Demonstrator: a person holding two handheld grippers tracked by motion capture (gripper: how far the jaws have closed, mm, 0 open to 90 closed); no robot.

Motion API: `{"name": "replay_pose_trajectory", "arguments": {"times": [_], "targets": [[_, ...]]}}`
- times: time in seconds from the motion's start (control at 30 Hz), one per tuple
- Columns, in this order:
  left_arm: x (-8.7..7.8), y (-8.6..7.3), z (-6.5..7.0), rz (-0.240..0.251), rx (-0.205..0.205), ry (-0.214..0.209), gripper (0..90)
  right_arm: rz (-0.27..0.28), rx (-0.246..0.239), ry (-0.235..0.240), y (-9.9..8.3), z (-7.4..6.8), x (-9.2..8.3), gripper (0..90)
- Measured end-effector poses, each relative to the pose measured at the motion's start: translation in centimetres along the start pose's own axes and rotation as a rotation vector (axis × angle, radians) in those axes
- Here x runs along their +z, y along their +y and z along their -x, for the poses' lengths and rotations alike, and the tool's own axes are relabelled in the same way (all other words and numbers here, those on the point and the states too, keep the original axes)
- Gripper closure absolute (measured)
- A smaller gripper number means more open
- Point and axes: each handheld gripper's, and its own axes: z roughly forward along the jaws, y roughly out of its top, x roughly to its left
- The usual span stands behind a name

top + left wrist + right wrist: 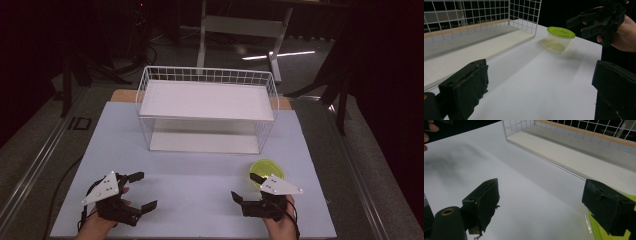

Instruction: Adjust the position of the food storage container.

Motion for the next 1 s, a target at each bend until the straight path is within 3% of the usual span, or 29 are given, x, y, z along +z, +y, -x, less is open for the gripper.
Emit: {"name": "replay_pose_trajectory", "arguments": {"times": [0.5,0.67,0.87,1.0], "targets": [[-0.1,0.0,-0.1,0.015,-0.009,0.006,1.4,0.018,-0.045,0.056,1.0,-1.2,-0.5,13.9],[0.1,0.0,-0.1,0.01,-0.002,0.006,1.4,0.066,-0.04,0.089,2.2,-1.5,-1.3,12.4],[0.0,0.0,0.0,0.016,-0.003,0.014,1.4,0.111,-0.023,0.058,3.4,-1.3,-1.9,13.9],[0.0,0.0,-0.1,0.015,-0.002,0.017,1.4,0.123,-0.01,0.047,4.2,-0.4,-2.1,14.2]]}}
